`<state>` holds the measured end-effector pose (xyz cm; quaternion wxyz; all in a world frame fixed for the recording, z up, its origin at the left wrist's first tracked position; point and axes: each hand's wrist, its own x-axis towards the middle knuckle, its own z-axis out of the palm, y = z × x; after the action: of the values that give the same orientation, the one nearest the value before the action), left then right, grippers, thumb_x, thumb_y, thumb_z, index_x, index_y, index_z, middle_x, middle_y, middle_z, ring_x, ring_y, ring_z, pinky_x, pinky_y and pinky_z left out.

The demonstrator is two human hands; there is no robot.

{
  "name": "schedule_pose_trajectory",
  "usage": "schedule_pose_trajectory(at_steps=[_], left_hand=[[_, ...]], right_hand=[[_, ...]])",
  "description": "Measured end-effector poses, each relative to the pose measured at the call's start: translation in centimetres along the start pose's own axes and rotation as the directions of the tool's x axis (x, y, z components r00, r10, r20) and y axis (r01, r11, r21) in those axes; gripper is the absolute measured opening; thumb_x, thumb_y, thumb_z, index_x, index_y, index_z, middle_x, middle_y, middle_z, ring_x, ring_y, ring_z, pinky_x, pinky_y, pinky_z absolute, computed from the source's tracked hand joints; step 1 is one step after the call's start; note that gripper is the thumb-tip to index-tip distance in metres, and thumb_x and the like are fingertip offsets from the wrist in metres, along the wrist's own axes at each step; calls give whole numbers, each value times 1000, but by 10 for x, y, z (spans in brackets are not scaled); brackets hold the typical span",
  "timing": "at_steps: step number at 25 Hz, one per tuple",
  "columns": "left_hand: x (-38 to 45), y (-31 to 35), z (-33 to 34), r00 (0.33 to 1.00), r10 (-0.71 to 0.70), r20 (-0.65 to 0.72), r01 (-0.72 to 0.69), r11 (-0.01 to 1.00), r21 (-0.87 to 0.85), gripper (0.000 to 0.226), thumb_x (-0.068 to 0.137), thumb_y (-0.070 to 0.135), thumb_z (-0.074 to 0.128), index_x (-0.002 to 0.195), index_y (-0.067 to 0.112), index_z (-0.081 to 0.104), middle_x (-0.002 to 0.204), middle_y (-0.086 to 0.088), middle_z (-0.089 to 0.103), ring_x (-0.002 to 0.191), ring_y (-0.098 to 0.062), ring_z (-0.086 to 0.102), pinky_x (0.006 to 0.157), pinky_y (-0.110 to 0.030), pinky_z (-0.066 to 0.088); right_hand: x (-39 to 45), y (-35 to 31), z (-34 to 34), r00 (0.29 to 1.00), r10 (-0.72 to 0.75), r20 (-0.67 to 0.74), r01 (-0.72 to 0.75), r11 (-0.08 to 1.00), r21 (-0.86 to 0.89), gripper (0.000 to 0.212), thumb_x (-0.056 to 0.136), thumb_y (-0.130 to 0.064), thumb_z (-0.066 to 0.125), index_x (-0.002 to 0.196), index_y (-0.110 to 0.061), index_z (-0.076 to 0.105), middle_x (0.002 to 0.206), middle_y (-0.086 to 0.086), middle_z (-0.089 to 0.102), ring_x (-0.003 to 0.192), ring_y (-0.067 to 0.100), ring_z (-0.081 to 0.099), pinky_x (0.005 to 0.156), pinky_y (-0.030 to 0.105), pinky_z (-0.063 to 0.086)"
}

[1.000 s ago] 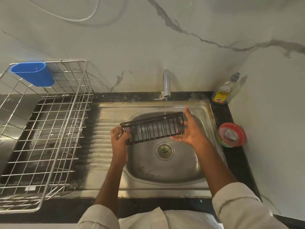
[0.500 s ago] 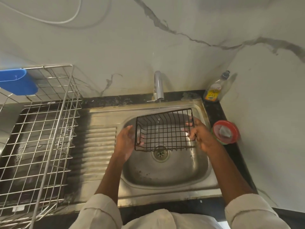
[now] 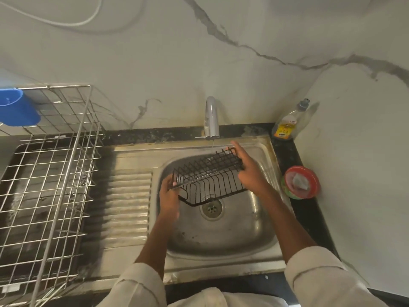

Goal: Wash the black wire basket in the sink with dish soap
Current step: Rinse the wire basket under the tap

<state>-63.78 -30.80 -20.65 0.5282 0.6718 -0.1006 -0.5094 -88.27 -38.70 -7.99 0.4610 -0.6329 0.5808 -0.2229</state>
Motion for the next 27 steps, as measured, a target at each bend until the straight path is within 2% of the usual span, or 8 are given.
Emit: schedule_pose_trajectory(at_steps=[3, 6, 10, 13, 15, 18, 23, 27], left_hand=[[-13, -6, -13, 994, -106, 0, 104, 984, -146, 37, 104, -5, 54, 131, 16, 67, 108, -10, 71, 86, -21, 67, 82, -39, 58], [-17, 1, -15, 996, -81, -24, 76, 985, -155, 35, 106, 2, 57, 135, 19, 69, 115, -8, 73, 93, -21, 67, 87, -39, 58], [-22, 33, 4, 990, 126, 60, -129, 990, 47, 28, 106, 18, 64, 126, 32, 76, 115, 5, 80, 110, -18, 72, 97, -39, 57], [-23, 55, 35, 954, 209, 217, -247, 954, 168, 36, 99, 5, 62, 123, 28, 78, 116, 4, 80, 115, -22, 72, 101, -40, 57], [-20, 62, 55, 941, 174, 290, -236, 952, 196, 54, 90, -11, 59, 116, 32, 79, 115, 4, 81, 119, -23, 71, 105, -40, 56], [-21, 65, 78, 934, 100, 344, -186, 956, 226, 56, 92, -14, 58, 110, 36, 77, 112, 3, 80, 118, -24, 70, 105, -42, 56], [-23, 61, 63, 920, 16, 391, -129, 955, 266, 30, 106, 5, 59, 121, 25, 74, 117, -1, 77, 113, -23, 65, 89, -34, 51], [-9, 72, 42, 959, 36, 282, -99, 972, 214, 34, 108, 6, 50, 139, 9, 64, 135, -7, 72, 127, -23, 66, 114, -42, 48]], right_hand=[[10, -17, 20, 999, 12, 41, -11, 1000, -26, 98, 91, 21, 53, 162, -41, 26, 153, 6, 53, 78, -4, 67, 53, 20, 54], [12, -11, 27, 1000, -13, -1, 14, 998, 64, 94, 89, 21, 55, 155, -44, 40, 152, -4, 55, 94, 2, 72, 71, 36, 64], [-7, 14, 11, 975, 19, -223, 24, 982, 187, 73, 91, 19, 52, 151, -25, 53, 143, -9, 60, 119, -11, 59, 103, 16, 50], [-26, 35, -10, 953, 56, -299, 17, 971, 237, 89, 83, 24, 49, 152, -32, 49, 144, -9, 59, 113, 1, 67, 89, 30, 62], [-34, 38, -26, 939, 56, -340, 32, 969, 246, 94, 80, 26, 49, 152, -35, 49, 147, -6, 56, 115, 1, 65, 78, 21, 61], [-43, 27, -45, 931, 50, -361, 8, 987, 158, 91, 81, 24, 52, 152, -34, 46, 146, -5, 50, 114, -3, 60, 72, 7, 53], [-47, 14, -40, 931, -19, -365, 29, 999, 24, 78, 77, 17, 65, 139, -29, 53, 131, -13, 49, 119, 12, 59, 79, 18, 56], [-39, 7, -5, 941, -161, -299, 105, 975, -194, 76, 69, -2, 81, 134, -31, 54, 123, -7, 57, 113, 17, 60, 89, 37, 57]])
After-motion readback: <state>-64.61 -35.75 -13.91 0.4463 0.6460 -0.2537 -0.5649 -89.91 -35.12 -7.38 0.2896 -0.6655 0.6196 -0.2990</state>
